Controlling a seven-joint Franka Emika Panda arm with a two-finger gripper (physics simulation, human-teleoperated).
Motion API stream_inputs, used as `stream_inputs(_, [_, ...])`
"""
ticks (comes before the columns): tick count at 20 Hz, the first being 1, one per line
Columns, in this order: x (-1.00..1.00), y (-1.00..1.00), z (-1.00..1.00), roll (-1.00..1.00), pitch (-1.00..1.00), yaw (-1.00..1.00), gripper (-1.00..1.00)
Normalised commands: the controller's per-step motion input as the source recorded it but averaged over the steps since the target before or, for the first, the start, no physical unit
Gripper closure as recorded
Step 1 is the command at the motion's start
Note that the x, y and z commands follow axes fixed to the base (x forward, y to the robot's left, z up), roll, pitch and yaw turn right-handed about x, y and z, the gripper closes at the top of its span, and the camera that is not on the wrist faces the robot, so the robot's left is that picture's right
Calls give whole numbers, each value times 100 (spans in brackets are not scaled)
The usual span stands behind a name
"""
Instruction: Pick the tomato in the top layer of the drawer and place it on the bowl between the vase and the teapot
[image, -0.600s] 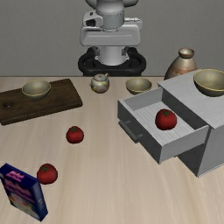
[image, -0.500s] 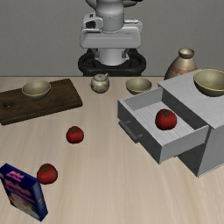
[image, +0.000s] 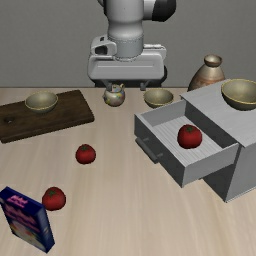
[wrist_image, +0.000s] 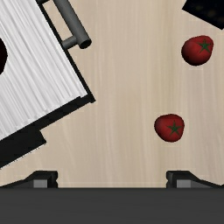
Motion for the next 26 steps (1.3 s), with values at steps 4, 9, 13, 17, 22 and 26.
stream_inputs(4, [0,100,0,0,0,0,-100])
stream_inputs(9, [0,100,0,0,0,0,-100])
stream_inputs(13, [25,75,0,0,0,0,-100])
stream_inputs(17, [100,0,0,0,0,0,-100])
stream_inputs(22, [60,20,-20,0,0,0,-100])
stream_inputs(26, [0,0,-100,0,0,0,-100])
